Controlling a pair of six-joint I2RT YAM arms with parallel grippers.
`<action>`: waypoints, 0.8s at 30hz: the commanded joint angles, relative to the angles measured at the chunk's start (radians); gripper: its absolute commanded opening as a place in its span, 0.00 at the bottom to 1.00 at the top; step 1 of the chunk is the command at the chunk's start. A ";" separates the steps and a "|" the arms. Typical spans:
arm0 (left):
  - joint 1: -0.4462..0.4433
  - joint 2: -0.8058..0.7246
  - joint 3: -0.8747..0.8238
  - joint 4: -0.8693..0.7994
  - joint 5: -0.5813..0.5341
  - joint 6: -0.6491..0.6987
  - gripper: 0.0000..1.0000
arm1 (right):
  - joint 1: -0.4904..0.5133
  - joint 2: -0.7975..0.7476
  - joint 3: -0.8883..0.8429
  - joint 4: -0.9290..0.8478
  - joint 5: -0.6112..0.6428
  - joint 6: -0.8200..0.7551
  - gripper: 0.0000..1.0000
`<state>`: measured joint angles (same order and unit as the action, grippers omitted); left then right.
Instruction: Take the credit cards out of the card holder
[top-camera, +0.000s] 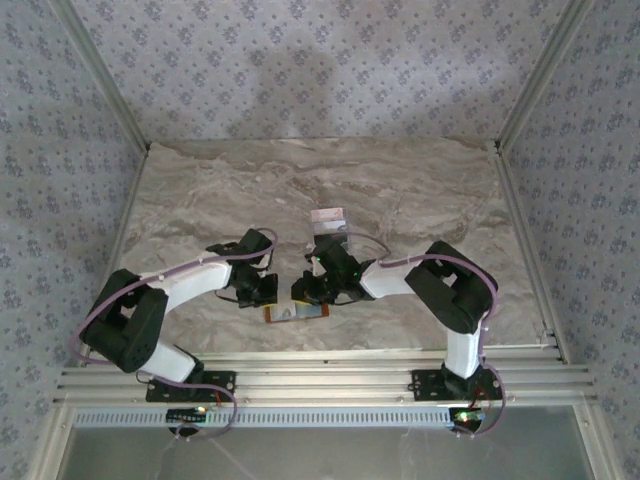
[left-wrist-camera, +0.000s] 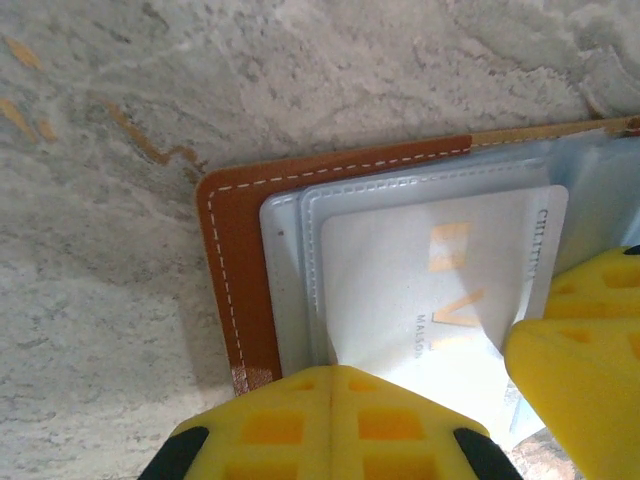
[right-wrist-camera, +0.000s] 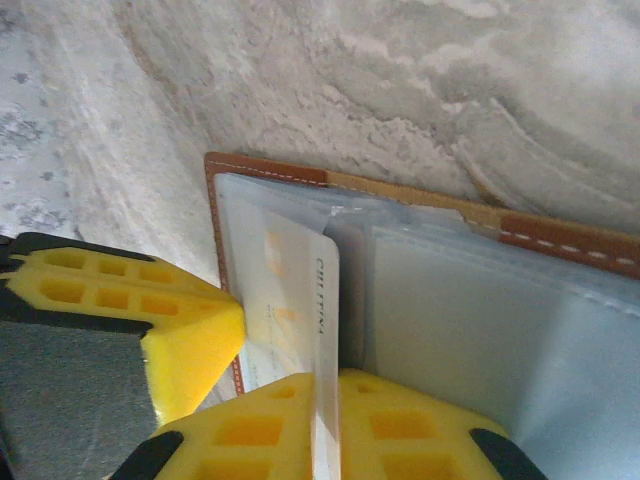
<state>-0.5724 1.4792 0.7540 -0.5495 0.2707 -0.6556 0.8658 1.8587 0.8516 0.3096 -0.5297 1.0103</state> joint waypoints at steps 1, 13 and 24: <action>-0.011 0.012 -0.025 -0.033 -0.021 -0.006 0.05 | 0.000 -0.029 -0.028 0.182 -0.053 0.066 0.12; -0.015 0.016 -0.023 -0.042 -0.036 -0.008 0.05 | -0.018 -0.056 -0.079 0.216 -0.041 0.089 0.05; -0.015 0.033 -0.024 -0.056 -0.058 -0.009 0.05 | -0.040 -0.090 -0.105 0.071 0.021 0.038 0.04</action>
<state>-0.5854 1.4891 0.7528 -0.5499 0.2543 -0.6559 0.8410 1.8000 0.7582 0.4259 -0.5457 1.0729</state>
